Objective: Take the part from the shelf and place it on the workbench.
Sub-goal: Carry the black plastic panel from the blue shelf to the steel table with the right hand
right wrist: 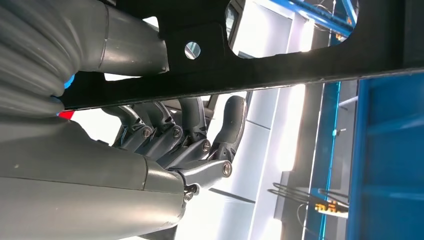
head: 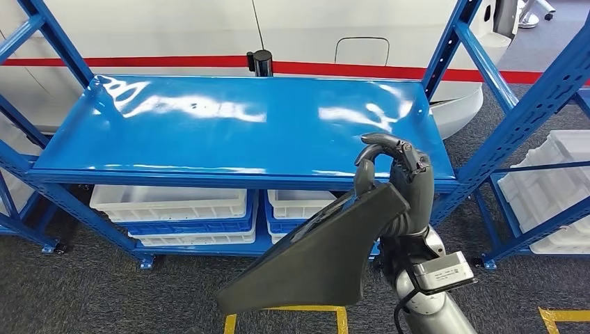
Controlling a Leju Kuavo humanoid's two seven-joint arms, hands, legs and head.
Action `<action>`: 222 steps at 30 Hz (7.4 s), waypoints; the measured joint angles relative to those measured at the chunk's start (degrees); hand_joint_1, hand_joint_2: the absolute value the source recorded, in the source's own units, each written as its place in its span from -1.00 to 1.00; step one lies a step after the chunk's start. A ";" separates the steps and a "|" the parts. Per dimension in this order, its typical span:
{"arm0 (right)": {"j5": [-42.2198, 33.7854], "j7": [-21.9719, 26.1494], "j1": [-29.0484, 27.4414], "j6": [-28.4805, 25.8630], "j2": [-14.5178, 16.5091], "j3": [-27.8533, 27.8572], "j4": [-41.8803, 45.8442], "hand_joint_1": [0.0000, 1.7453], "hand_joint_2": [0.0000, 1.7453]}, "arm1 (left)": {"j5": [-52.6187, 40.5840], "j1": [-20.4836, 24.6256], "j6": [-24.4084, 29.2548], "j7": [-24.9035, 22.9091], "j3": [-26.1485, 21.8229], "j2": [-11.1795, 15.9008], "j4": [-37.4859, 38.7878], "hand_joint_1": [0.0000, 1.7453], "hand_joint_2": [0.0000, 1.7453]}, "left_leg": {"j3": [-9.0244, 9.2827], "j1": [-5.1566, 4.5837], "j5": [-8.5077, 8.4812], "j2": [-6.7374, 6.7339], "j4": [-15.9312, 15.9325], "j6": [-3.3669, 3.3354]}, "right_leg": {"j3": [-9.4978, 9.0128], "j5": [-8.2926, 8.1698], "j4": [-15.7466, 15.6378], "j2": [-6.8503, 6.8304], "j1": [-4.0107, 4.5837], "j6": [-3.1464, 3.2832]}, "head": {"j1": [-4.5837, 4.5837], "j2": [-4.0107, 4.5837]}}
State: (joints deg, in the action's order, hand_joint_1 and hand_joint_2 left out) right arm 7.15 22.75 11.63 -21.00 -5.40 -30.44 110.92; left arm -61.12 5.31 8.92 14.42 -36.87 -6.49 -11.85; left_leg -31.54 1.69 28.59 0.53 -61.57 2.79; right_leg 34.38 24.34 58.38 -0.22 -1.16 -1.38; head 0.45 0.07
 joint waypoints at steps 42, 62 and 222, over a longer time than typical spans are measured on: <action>-1.39 0.50 -6.75 0.33 -0.79 -0.21 -0.23 1.00 1.00 | -0.19 -2.17 0.69 -0.75 -0.04 -0.94 0.30 -1.00 1.00 | -6.63 -0.86 -5.15 -0.46 1.67 -4.42 | 5.50 8.46 16.74 0.09 -0.12 -2.15 | -0.76 0.00; -2.19 -1.24 -7.17 1.75 -0.81 0.35 -0.91 1.00 1.00 | 1.45 -2.12 1.52 2.71 -1.12 -1.67 0.49 -1.00 1.00 | 0.93 -0.36 0.31 -0.11 0.93 -0.90 | -0.21 0.11 -0.26 -0.06 0.49 -0.20 | -0.44 0.01; 7.10 3.79 -11.60 -1.80 3.75 2.39 -3.49 1.00 1.00 | -1.48 -1.97 4.52 5.82 -5.76 0.59 0.39 -1.00 1.00 | -10.61 -1.22 0.08 0.33 -7.97 -1.68 | -4.10 2.98 -1.00 -0.89 0.41 1.04 | 0.29 0.01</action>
State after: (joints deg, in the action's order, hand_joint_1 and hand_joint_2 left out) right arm 14.25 26.54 0.03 -22.80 -1.66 -28.05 107.43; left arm -62.60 3.34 13.45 20.24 -42.63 -5.90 -11.45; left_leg -42.16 0.47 28.67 0.86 -69.54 1.10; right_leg 30.28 27.32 57.38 -1.12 -0.75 -0.33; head 0.74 0.08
